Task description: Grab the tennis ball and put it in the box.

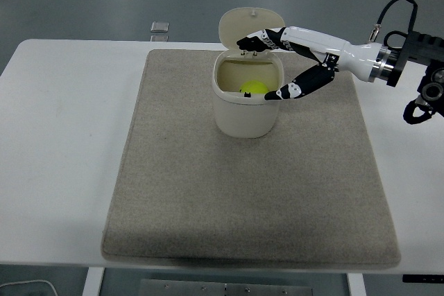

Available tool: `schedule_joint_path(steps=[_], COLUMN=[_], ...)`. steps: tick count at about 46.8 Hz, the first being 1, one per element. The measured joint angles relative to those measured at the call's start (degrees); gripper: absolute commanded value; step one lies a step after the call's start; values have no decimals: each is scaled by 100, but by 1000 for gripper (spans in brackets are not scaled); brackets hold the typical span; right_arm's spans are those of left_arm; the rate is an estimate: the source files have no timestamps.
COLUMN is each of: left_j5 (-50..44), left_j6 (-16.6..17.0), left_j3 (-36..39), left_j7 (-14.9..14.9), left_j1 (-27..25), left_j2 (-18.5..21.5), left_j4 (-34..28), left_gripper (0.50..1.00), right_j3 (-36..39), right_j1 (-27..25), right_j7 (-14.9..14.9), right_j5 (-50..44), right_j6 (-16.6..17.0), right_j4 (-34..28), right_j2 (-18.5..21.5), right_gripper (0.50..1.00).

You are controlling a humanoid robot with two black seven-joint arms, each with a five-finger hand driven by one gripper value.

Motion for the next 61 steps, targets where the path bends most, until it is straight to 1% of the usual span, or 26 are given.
schedule_joint_path(steps=[6,11,14,18,22,26,29,37,43,46,50,56,61], left_j5=[-1,0,0,0,0,0,0,0,0,-1,-2,-2,-2], left_j6=[0,0,0,0,0,0,0,0,0,0,0,0,0], left_j3=[0,0,0,0,0,0,0,0,0,0,0,0,0], left_j7=[-1,0,0,0,0,0,0,0,0,0,0,0,0], left_j1=[-1,-1,-1,1,1,2,0,1,1,1,1,1,0], left_j2=[0,0,0,0,0,0,0,0,0,0,0,0,0], left_j4=[0,0,0,0,0,0,0,0,0,0,0,0,0], left_gripper=[992,992,992,992,992,992,992,992,992,992,992,992,992], right_j3=[-34,-46,-47,-47,-54,-55,-55,-59,-63,-64,-95,-121,-114], right_j1=[-46,-163,-205,-248,-262,-263,-261,-259,-334,-388,-443,-495,-507], right_j7=[-5,-66,-237,-561,-960,-1233,-1313,-1368,-1686,-1815,-1896,-1927,-2079], right_j5=[548,1077,1448,2030,2625,3113,3430,4204,4802,5169,5630,6451,6961], right_j6=[303,464,519,531,532,532,532,531,530,498,367,-14,-290], right_j4=[-47,-251,-440,-732,-1066,-1355,-1522,-1899,-2116,-2193,-2270,-2346,-2354], right_j2=[-166,-260,-270,-272,-267,-264,-263,-252,-163,-125,-55,46,146], right_gripper=[899,899,899,899,897,899,897,897,897,897,897,897,897])
